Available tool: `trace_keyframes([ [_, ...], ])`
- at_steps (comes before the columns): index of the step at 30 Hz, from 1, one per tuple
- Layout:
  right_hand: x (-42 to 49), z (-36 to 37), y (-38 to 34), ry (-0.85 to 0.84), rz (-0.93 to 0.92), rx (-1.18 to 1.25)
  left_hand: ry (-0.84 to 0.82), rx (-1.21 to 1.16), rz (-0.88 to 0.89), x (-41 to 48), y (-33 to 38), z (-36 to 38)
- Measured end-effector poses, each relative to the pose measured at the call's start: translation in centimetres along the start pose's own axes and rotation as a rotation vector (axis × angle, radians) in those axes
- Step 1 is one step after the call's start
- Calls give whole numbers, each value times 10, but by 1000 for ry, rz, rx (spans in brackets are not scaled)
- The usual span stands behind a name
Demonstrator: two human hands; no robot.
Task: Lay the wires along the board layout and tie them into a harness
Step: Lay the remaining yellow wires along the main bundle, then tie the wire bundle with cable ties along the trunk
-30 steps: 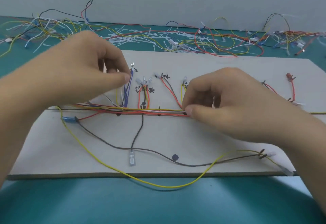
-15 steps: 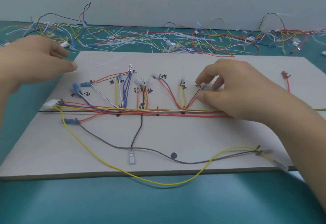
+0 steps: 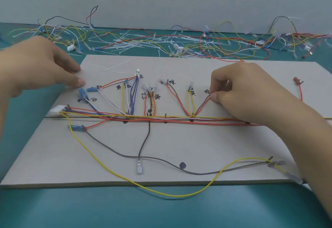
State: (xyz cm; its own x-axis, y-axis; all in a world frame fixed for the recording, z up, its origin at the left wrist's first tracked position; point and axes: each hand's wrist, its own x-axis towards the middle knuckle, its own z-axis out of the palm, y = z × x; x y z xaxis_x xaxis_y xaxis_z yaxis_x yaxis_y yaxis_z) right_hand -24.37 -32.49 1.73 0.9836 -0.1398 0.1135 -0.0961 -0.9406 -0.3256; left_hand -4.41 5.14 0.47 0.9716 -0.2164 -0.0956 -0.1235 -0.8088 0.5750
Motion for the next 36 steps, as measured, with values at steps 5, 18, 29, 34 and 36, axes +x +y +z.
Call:
trace_keyframes([
  [5,-7,-8,2,-69,23,-8,-21,46,37,-7,5,-2],
  [18,-16,-23,-8,-162,129,-12,110,-20,52,-18,21,11],
  [29,104,-12,-81,-92,-52,56,252,-30,128,-15,23,31],
  [34,173,52,-81,-78,10,-9,326,-71,132,-15,19,27],
  [36,188,64,-79,-51,13,-35,292,-41,142,-16,19,27],
])
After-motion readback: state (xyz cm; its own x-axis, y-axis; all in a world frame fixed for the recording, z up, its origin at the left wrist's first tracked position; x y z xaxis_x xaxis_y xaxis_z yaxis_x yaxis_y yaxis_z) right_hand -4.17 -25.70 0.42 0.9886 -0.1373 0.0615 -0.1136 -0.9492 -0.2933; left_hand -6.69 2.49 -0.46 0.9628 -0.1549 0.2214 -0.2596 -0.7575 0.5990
